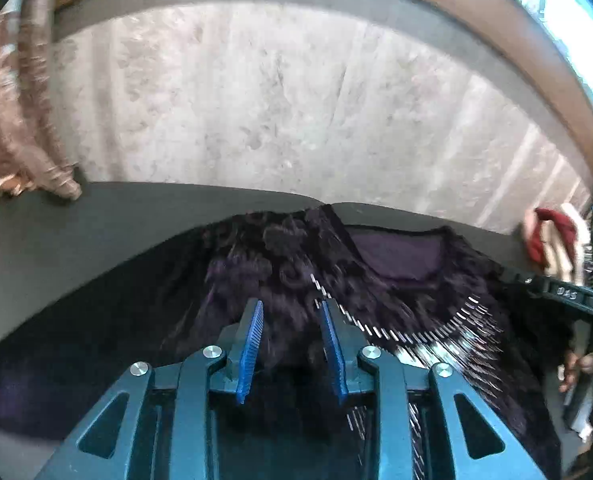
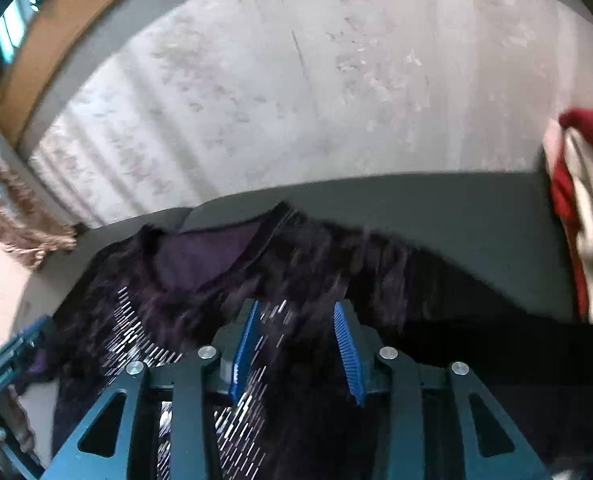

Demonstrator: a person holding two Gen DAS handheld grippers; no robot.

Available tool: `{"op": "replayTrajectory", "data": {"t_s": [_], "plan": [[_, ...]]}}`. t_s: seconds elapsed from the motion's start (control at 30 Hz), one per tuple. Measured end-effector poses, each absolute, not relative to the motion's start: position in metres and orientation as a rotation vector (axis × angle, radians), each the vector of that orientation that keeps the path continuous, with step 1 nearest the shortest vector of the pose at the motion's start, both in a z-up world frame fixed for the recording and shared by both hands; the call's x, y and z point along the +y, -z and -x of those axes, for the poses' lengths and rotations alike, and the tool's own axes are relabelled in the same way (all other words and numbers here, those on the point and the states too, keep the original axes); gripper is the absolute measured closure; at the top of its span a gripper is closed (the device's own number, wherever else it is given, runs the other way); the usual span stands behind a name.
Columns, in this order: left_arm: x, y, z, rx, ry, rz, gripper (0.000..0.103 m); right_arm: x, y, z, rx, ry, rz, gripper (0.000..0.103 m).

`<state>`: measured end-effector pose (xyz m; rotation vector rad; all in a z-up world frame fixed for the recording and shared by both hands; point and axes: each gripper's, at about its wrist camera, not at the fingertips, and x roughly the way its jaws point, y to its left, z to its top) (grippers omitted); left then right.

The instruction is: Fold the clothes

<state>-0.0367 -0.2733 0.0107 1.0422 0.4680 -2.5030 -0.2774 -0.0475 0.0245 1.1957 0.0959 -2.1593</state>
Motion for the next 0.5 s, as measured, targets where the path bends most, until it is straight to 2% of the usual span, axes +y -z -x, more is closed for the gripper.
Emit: {"op": "replayTrajectory", "data": {"t_s": [0.17, 0.2, 0.27, 0.33, 0.5], "plan": [[-0.304, 0.028, 0.067, 0.353, 2.375, -1.094, 0.073, -0.082, 0.006, 0.317, 0.246, 2.180, -1.262, 0.063], [-0.309, 0.032, 0.065, 0.345, 2.380, -1.087, 0.070, -0.088, 0.012, 0.321, 0.279, 2.195, -1.250, 0.062], [-0.325, 0.031, 0.062, 0.388, 2.396, -1.070, 0.070, -0.100, 0.012, 0.324, 0.330, 2.230, -1.164, 0.052], [-0.341, 0.029, 0.061, 0.417, 2.388, -1.054, 0.070, -0.111, 0.016, 0.327, 0.359, 2.252, -1.098, 0.034], [-0.358, 0.036, 0.062, 0.391, 2.400, -1.054, 0.070, -0.132, 0.019, 0.340, 0.366, 2.243, -1.043, 0.019]]}}
